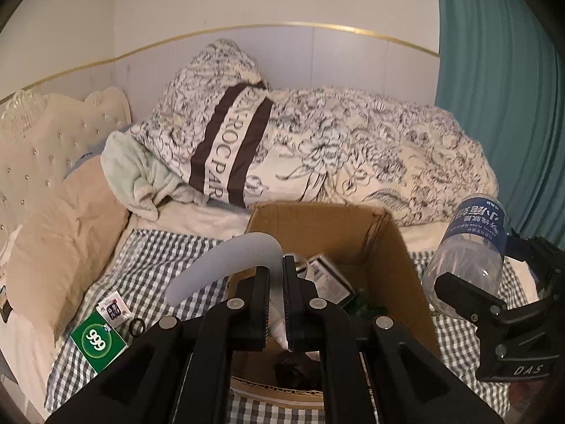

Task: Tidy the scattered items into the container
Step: 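Carry the water bottle and white strip with both tools to the cardboard box, then lower both tools into the box and open them, releasing bottle and strip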

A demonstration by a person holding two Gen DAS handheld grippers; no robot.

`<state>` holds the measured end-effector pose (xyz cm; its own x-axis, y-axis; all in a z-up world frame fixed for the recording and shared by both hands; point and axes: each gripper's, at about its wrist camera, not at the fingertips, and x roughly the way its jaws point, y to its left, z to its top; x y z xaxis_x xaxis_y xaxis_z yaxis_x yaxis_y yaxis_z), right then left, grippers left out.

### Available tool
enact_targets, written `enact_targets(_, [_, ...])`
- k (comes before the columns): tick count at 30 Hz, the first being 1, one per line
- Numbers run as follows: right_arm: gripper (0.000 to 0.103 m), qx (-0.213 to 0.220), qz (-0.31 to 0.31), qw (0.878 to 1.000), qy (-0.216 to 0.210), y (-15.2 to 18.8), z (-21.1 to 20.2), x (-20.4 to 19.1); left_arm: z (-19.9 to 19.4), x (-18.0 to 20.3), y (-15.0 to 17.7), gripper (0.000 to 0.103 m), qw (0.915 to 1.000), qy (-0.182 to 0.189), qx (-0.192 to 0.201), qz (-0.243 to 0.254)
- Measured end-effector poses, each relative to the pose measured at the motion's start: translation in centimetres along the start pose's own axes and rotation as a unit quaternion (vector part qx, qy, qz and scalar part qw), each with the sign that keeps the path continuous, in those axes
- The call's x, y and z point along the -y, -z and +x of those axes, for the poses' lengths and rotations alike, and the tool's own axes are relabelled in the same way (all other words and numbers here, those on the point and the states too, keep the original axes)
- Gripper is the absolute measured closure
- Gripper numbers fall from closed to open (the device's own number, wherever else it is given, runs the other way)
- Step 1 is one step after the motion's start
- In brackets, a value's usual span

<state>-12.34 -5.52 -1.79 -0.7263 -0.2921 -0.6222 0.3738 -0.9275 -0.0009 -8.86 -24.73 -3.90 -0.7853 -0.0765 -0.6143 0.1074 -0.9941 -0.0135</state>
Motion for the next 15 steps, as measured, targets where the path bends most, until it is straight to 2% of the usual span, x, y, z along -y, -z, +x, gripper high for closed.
enact_targets(15, [0.002, -0.074, -0.045, 0.996, -0.022, 2.2, 6.6, -2.1, 6.4, -1.1, 2.0, 0.095, 0.9964, -0.017, -0.082, -0.011])
